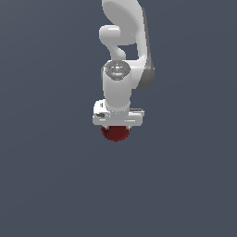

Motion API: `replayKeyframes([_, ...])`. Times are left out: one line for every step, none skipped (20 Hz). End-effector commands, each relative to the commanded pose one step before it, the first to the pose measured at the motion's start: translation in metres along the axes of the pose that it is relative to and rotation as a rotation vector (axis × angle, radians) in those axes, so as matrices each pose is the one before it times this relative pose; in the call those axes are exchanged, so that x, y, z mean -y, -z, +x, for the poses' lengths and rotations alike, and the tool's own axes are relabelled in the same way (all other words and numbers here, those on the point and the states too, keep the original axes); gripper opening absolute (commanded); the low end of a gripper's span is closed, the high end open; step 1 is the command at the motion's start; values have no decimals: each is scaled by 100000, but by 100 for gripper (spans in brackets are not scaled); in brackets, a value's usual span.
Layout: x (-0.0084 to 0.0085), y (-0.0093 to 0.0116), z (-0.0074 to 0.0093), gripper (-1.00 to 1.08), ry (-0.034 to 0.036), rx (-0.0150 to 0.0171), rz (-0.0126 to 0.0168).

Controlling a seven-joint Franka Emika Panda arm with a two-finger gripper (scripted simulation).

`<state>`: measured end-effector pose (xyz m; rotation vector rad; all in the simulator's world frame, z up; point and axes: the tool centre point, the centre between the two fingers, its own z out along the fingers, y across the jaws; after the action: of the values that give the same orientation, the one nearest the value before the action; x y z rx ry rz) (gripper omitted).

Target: Pick up the object and move it to a goal position.

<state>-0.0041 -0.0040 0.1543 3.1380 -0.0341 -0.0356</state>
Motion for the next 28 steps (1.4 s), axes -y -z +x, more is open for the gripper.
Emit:
replayKeyframes([-1,0,0,28,0,0,0])
replayKeyframes([-42,7,9,28,0,0,0])
replayKeyframes([-121,19,26,28,0,0,0])
replayKeyframes([-129,78,29,28,96,-79,-60])
replayKeyframes([-225,89,49,28,66,-81,-57])
replayKeyframes([-251,94,56,28,41,-94,-62])
replayKeyframes([-191,92,44,28,13,-117,-72])
replayKeyframes([-137,67,36,28,-23,-102,-58])
replayKeyframes([-79,66,20,28,-63,-124,-66])
replayKeyframes([3,10,10,28,-48,-45,-20])
replayKeyframes([15,5,-15,28,0,0,0])
replayKeyframes([15,-59,-4,28,117,141,68])
replayKeyframes([-26,-38,-12,28,152,143,64])
replayKeyframes([-50,-50,-14,28,219,199,89])
replayKeyframes([-67,-68,-15,28,296,264,120])
replayKeyframes([-85,-80,-20,28,359,319,148])
replayKeyframes([-95,-99,-26,28,430,385,184])
replayKeyframes([-105,-120,-32,28,509,458,226])
replayKeyframes([-122,-135,-37,28,580,516,264])
replayKeyframes([-138,-150,-42,28,654,576,307])
replayKeyframes([-152,-166,-48,28,728,636,353])
replayKeyframes([-166,-183,-54,28,805,696,405])
replayKeyframes([-182,-198,-61,28,882,752,460])
replayKeyframes([-195,-215,-67,28,962,808,521])
replayKeyframes([-209,-231,-74,28,1041,861,587])
replayKeyframes([-222,-245,-82,28,1121,908,657])
replayKeyframes([-235,-260,-90,28,1203,954,734])
replayKeyframes([-247,-274,-99,28,1284,993,815])
